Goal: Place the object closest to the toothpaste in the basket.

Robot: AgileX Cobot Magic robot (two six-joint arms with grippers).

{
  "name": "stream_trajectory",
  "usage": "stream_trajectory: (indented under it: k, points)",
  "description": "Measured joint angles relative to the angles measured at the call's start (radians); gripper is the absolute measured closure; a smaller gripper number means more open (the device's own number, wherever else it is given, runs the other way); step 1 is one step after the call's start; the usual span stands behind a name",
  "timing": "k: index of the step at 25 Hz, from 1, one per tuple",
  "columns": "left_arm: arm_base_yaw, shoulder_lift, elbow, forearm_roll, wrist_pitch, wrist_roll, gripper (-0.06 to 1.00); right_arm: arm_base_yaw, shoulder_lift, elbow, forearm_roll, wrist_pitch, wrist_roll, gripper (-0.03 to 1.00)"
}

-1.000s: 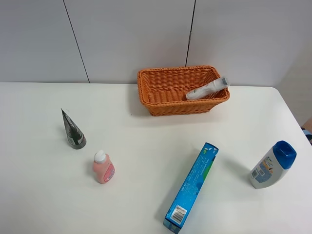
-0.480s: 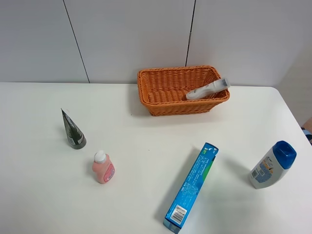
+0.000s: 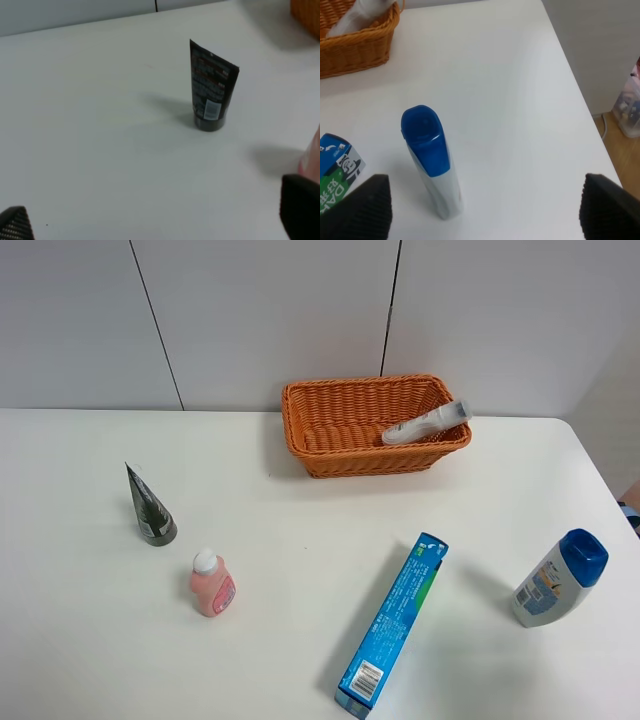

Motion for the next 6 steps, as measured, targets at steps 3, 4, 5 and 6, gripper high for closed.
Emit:
stream_trajectory:
  k: [3, 4, 5, 6]
  points:
    - [0.000, 0.000, 0.000, 0.000, 0.000, 0.000, -0.05, 0.000, 0.000, 0.000, 0.000, 0.000, 0.000, 0.22]
    - [0.000, 0.000, 0.000, 0.000, 0.000, 0.000, -0.05, 0.000, 0.000, 0.000, 0.000, 0.000, 0.000, 0.22]
    - [0.000, 0.000, 0.000, 0.000, 0.000, 0.000, -0.05, 0.000, 0.000, 0.000, 0.000, 0.000, 0.000, 0.22]
    - [0.000, 0.000, 0.000, 0.000, 0.000, 0.000, -0.05, 0.000, 0.000, 0.000, 0.000, 0.000, 0.000, 0.22]
